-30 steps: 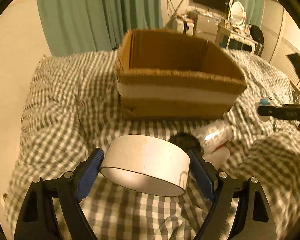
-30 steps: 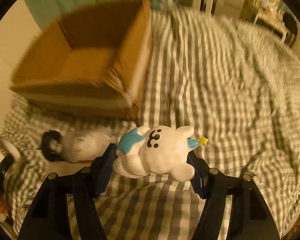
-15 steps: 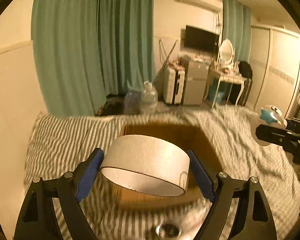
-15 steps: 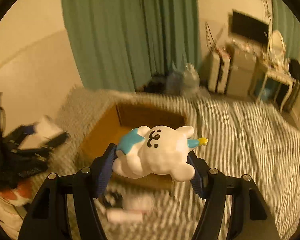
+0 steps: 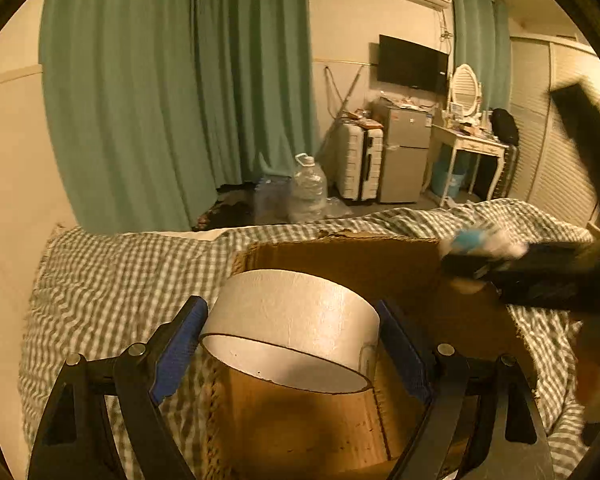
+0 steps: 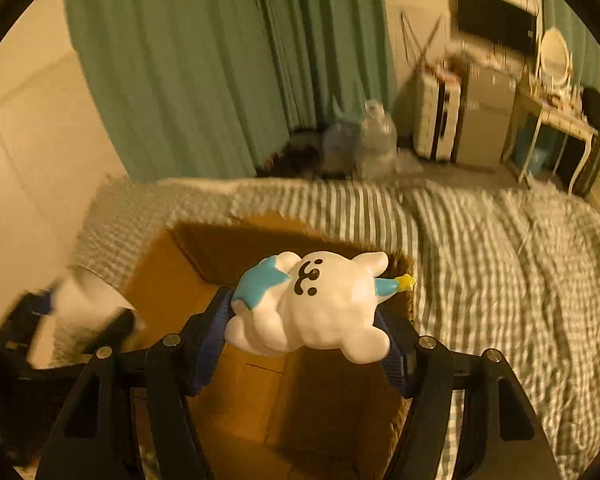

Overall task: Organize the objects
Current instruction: 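Carry tape roll and figurine over the box and open both tools to drop them, then return both tools to the items and grasp the black ring with the left tool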

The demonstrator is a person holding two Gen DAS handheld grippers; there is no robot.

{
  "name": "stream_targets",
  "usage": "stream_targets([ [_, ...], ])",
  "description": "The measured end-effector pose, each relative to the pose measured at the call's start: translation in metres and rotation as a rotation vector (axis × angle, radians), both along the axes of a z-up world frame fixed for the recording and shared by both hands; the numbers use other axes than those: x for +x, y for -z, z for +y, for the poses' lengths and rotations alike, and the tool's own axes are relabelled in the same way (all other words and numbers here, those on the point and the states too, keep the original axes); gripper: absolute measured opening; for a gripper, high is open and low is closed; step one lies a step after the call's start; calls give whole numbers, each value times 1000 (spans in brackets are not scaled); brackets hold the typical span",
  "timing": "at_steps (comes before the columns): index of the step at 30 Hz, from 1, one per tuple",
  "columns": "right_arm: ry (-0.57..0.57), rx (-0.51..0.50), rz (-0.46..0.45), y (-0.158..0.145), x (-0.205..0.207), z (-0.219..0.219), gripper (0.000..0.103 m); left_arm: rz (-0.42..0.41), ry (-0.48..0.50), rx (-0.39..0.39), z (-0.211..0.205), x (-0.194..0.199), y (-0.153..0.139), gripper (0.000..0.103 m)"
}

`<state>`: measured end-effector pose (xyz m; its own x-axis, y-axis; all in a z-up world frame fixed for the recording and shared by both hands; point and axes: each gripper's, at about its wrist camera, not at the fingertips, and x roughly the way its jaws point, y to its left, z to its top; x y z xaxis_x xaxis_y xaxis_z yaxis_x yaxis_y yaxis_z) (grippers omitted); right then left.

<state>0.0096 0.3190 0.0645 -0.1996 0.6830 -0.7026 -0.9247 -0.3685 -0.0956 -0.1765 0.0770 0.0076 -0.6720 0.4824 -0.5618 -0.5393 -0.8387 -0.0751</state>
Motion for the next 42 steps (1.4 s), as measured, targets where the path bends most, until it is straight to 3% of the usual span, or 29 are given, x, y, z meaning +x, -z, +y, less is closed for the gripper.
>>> stream_targets([
  [8, -18, -90, -55, 39, 0, 11, 66, -69, -5, -66, 14, -13, 32, 87],
  [12, -1, -96, -64, 41, 2, 9, 66, -35, -11, -127, 24, -2, 41, 90],
  [13, 12, -94, -41, 39, 6, 8, 67, -35, 17, -133, 26, 2, 43, 95],
  [15, 25, -96, 6, 33, 12, 7, 83, -14, 25, -140, 29, 12, 41, 100],
  [16, 30, -89, 39, 27, 16, 4, 85, 4, 18, -135, 28, 16, 39, 101],
  [25, 49, 28, 77, -24, 41, -52, 86, -59, 25, -54, -5, 39, 15, 101],
  [32, 23, 118, 41, -47, 60, -136, 87, -2, 11, -7, -43, 76, -25, 103],
  [36, 1, 101, 57, -34, 74, -171, 88, -8, 14, -23, -56, 101, -25, 103],
  [42, -4, -37, 35, 27, 87, -196, 88, -114, -18, -108, -81, 129, 37, 103],
])
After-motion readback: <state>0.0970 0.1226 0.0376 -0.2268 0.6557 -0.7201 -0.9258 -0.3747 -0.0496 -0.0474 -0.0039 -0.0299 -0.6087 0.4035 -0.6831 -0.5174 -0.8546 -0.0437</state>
